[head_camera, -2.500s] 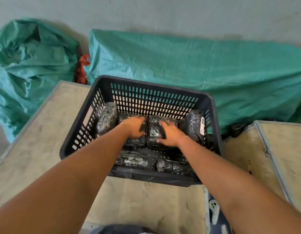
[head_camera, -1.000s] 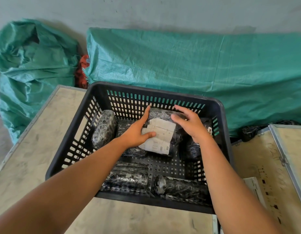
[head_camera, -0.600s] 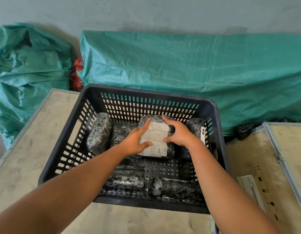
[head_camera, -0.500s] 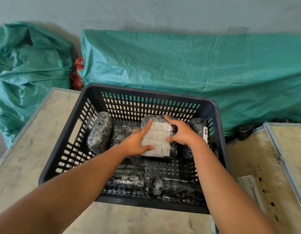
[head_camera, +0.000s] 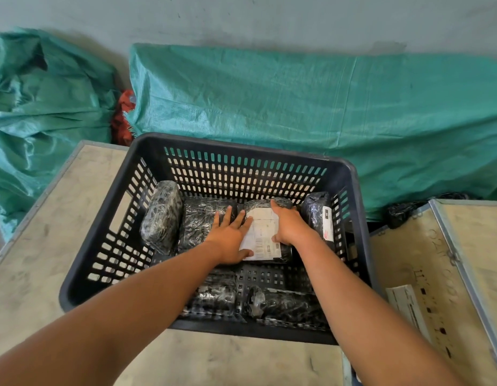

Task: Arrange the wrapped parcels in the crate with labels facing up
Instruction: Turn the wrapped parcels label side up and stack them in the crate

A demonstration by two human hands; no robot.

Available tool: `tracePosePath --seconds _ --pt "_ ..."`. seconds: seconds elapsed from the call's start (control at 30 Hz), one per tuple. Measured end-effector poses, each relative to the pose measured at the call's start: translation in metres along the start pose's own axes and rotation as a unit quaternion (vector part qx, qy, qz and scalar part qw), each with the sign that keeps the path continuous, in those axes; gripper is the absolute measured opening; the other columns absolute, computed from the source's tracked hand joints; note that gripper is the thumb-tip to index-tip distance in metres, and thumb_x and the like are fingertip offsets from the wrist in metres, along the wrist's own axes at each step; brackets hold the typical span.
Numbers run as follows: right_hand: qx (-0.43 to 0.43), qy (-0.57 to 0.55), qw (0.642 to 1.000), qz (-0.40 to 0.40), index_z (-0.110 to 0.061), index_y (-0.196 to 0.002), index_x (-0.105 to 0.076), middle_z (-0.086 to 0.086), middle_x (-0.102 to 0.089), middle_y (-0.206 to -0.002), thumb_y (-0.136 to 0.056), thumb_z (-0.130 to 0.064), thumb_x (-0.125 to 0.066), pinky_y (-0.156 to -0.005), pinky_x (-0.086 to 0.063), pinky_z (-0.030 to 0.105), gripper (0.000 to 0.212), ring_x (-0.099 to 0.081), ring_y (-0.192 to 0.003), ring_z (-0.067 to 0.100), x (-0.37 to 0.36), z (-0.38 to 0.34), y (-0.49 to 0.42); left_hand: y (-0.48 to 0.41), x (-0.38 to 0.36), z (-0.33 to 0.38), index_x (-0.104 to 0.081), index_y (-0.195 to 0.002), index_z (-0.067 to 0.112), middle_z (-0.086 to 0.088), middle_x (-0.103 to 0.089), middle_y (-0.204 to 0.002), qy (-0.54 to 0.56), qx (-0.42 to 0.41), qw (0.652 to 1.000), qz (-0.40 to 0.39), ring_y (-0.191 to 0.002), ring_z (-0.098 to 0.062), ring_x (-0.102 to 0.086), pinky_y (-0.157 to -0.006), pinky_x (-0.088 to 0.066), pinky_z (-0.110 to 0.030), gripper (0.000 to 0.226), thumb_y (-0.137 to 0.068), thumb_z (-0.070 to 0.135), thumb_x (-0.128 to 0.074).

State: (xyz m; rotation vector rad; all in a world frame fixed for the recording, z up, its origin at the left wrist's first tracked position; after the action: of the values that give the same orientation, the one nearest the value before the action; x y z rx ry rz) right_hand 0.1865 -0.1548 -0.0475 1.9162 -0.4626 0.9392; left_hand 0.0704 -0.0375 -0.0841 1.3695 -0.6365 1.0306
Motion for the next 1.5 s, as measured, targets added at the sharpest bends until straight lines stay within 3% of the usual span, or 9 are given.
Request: tracePosePath --seconds 0.37,0.47,0.7,0.8,0.93,1.0,1.1,1.23,1.5 --pt "-0.052 0.066 0.996 0.005 -0.024 -0.163 0.005 0.03 0.027 -0.161 -0.093 0.01 -0.059 -0.109 -0.046 0.044 0.1 -0.042 -0.141 0.042 -0.012 -0.007 0.001 0.004 0.0 -0.002 0.014 -0.161 0.021 -0.002 0.019 -0.167 0.012 0.014 1.0 0.0 -0.151 -0.035 0.022 -0.111 0.016 -0.073 0.109 -0.088 0.07 -0.052" --pt "-0.061 0.09 0.994 -0.024 -0.023 -0.162 0.013 0.029 0.031 -0.159 -0.092 0.01 -0.057 -0.112 -0.043 0.046 0.105 -0.022 -0.15 0.044 -0.02 0.0 -0.001 0.004 -0.003 -0.003 0.015 -0.161 0.022 0.0 0.02 -0.167 0.0 0.011 1.0 -0.007 -0.151 -0.035 0.022 -0.11 0.014 -0.075 0.11 -0.088 0.07 -0.053" --pt "-0.04 0.116 0.992 0.034 -0.006 -0.162 -0.011 0.034 -0.002 -0.164 -0.097 -0.001 -0.061 -0.111 -0.043 0.052 0.082 -0.019 -0.15 0.048 -0.016 -0.006 0.002 0.002 -0.005 -0.008 0.012 -0.161 0.028 0.002 0.019 -0.168 0.016 0.016 1.0 -0.008 -0.152 -0.03 0.021 -0.111 0.011 -0.076 0.106 -0.088 0.073 -0.049" --pt "0.004 -0.016 0.998 0.053 -0.013 -0.16 -0.025 0.021 -0.029 -0.162 -0.089 -0.014 -0.077 -0.112 -0.043 0.047 0.088 -0.045 -0.138 0.035 0.006 -0.014 0.017 0.003 -0.006 -0.011 0.012 -0.161 0.031 0.001 0.018 -0.168 0.027 0.017 0.999 -0.01 -0.152 -0.028 0.022 -0.111 0.009 -0.076 0.105 -0.087 0.074 -0.05" --pt "0.079 -0.172 0.957 0.218 -0.022 -0.148 -0.05 0.001 -0.061 -0.141 -0.089 -0.028 -0.077 -0.086 -0.052 0.018 0.065 -0.068 -0.087 0.001 0.081 -0.012 0.065 0.003 -0.008 -0.012 0.013 -0.161 0.032 0.002 0.019 -0.168 0.032 0.014 0.999 -0.012 -0.151 -0.027 0.024 -0.111 0.009 -0.076 0.106 -0.087 0.074 -0.05" --pt "0.082 -0.156 0.937 0.301 -0.025 -0.143 -0.057 -0.002 -0.065 -0.136 -0.09 -0.034 -0.077 -0.087 -0.053 0.024 0.058 -0.069 -0.099 0.007 0.106 0.004 0.094 0.003 -0.007 -0.012 0.013 -0.161 0.031 0.002 0.019 -0.168 0.035 0.013 0.999 -0.009 -0.151 -0.027 0.024 -0.111 0.01 -0.076 0.106 -0.087 0.074 -0.05" --pt "0.018 -0.052 0.957 0.284 -0.022 -0.152 -0.047 0.011 -0.04 -0.158 -0.088 -0.042 -0.076 -0.118 -0.028 0.045 0.072 -0.037 -0.145 0.031 0.09 0.028 0.115 0.004 -0.007 -0.011 0.014 -0.161 0.031 0.002 0.019 -0.168 0.034 0.012 0.999 -0.009 -0.152 -0.028 0.023 -0.111 0.01 -0.076 0.106 -0.088 0.073 -0.05" --pt "-0.009 -0.097 0.973 0.21 -0.022 -0.162 -0.025 0.015 -0.002 -0.17 -0.089 -0.04 -0.076 -0.121 -0.009 0.037 0.091 -0.01 -0.156 0.031 0.05 0.034 0.116 0.006 -0.007 -0.009 0.017 -0.16 0.031 0.001 0.02 -0.168 0.021 0.012 1.0 -0.015 -0.152 -0.03 0.022 -0.111 0.009 -0.076 0.104 -0.089 0.074 -0.046" --pt "0.012 -0.044 0.982 0.183 -0.04 -0.162 -0.013 0.011 -0.065 -0.134 -0.094 -0.049 -0.064 -0.095 -0.055 0.044 0.085 -0.065 -0.111 0.032 0.035 0.022 0.107 0.016 0.013 0.003 0.01 -0.161 0.033 0.002 0.007 -0.169 0.037 -0.032 0.999 -0.016 -0.154 -0.036 0.009 -0.113 -0.001 -0.076 0.103 -0.089 0.068 -0.055"
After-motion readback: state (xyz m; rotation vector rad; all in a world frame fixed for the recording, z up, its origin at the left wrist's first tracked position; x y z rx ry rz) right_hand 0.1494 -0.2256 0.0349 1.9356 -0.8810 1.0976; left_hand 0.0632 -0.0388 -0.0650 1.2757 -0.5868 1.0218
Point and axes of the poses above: each hand's wrist, its own y-axis away from the middle knuckle, its own x-axis out of the back of the hand, z = x × y, the point moved 6 cm from there along -y, towards the middle knuckle
